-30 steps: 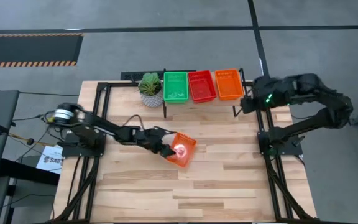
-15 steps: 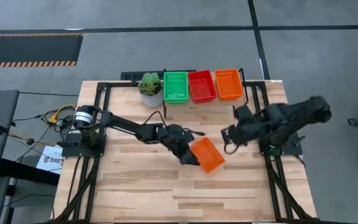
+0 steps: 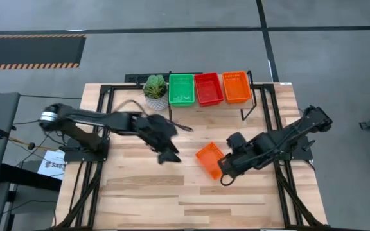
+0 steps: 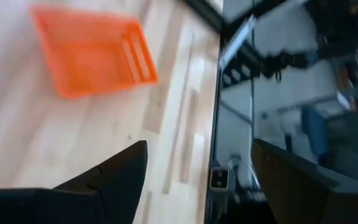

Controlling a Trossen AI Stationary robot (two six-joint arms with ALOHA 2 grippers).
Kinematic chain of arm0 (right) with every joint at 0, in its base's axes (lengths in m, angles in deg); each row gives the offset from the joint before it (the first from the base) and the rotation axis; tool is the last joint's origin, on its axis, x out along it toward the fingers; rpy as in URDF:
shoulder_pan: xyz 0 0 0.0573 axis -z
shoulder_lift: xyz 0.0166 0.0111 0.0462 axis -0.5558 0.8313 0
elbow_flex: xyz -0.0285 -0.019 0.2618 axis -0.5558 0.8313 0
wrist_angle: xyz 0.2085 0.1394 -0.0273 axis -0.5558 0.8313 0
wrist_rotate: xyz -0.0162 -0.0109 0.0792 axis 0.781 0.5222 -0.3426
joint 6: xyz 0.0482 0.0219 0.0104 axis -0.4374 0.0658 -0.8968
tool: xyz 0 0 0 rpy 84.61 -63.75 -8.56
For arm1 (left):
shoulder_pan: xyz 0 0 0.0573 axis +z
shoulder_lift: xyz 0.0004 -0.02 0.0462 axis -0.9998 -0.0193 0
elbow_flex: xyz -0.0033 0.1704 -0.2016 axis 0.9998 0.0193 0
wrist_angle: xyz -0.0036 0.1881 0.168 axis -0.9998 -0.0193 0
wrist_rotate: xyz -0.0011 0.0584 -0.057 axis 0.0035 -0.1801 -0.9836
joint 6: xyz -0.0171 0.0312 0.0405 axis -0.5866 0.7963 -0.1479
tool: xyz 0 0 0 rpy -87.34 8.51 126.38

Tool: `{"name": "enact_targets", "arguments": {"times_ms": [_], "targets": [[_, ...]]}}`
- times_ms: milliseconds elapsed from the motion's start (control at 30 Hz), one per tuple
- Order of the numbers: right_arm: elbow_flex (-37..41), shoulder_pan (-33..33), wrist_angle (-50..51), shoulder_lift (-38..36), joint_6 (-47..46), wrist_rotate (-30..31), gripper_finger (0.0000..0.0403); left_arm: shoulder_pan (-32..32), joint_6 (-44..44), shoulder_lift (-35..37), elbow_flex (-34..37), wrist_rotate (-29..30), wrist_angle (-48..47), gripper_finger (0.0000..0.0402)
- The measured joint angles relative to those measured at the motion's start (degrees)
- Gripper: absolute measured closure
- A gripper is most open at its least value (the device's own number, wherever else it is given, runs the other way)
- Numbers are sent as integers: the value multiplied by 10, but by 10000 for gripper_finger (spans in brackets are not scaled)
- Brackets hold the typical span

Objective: Stack baskets on shelf by color
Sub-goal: Stack the orange bin on top of the orange bins on the shelf

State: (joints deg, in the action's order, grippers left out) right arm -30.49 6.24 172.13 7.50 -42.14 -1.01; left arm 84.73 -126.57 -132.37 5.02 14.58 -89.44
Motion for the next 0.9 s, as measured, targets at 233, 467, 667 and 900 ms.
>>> {"name": "enact_targets", "arguments": {"times_ms": [233, 467, 667, 900], "targets": [[76, 48, -96, -9, 88, -58, 217, -15, 2, 177, 0, 144, -67, 128], [184, 108, -185, -8, 199, -116, 217, -47, -14, 298, 0, 267, -101, 128], [293, 152, -295, -7, 265, -163, 217, -72, -41, 343, 5, 326, -145, 128], [351, 194, -326, -7, 339, -164, 217, -83, -66, 346, 6, 335, -194, 128]]}}
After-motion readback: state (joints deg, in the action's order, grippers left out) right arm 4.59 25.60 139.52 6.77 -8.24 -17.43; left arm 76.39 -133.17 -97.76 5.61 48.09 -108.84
